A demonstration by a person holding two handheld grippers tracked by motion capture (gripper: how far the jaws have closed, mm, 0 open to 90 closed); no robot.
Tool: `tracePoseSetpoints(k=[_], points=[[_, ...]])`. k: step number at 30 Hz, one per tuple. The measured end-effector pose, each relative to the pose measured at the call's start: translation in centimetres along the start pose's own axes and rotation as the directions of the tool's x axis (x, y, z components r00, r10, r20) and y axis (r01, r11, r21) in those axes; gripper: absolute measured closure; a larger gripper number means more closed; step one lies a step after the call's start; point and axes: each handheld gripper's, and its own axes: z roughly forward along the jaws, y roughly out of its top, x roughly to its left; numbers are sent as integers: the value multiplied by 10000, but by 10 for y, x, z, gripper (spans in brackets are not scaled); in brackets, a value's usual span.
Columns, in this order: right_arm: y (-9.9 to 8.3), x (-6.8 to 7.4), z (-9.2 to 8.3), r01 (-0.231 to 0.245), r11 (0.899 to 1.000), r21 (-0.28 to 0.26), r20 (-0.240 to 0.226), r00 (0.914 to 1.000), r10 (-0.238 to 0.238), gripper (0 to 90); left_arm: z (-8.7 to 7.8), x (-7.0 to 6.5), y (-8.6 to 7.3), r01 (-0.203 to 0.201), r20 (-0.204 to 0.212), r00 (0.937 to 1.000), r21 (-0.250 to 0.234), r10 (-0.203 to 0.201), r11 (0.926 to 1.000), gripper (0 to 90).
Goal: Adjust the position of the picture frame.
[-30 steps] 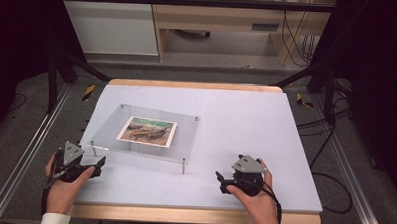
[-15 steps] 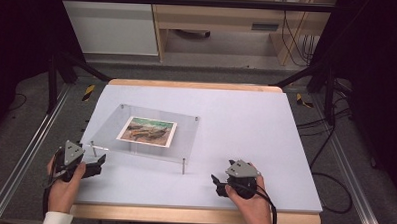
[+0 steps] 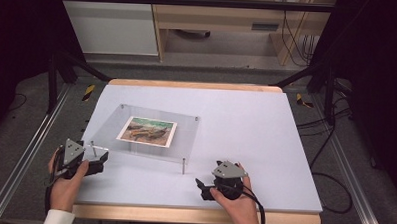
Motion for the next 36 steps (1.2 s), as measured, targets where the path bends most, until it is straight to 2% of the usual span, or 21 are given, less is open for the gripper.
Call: tracePoseSetpoints(k=[3,8,9,10,11,15,23,26,31,34,36], points=[[6,7,7,2,9998,-179,-349,9994,-8,125,1,3,0,351,242,9991,58,-352,9994,56],[9,11,17,-59,10000,-78,-716,9974,53,168,1,5,0,658,557,9962,137,-665,9977,58],[10,12,22,-177,9998,10,-853,9962,177,221,2,6,-1,732,630,9952,188,-743,9971,58],[10,12,22,-177,9998,10,-853,9962,177,221,2,6,-1,744,666,9949,251,-759,9969,58],[11,14,27,-225,9997,-23,-844,9962,222,294,3,7,-2,896,816,9924,327,-920,9954,58],[16,17,37,-413,9991,-49,-945,9947,406,363,4,7,-2,1065,1011,9888,375,-1098,9936,56],[22,21,54,-842,9963,-142,-1037,9912,823,483,5,8,-3,1406,944,9851,419,-1440,9892,61],[22,21,57,-1002,9949,-133,-1142,9886,980,523,6,7,-4,1400,896,9855,497,-1441,9889,64],[21,20,60,-1029,9946,-133,-1241,9872,1004,610,6,9,-4,1576,710,9845,468,-1606,9864,77],[21,19,61,-1029,9946,-134,-1324,9861,1002,632,6,9,-5,1588,721,9842,483,-1620,9861,103],[21,18,65,-1006,9949,-96,-1406,9852,983,671,7,10,-6,1774,701,9810,540,-1810,9827,119]])
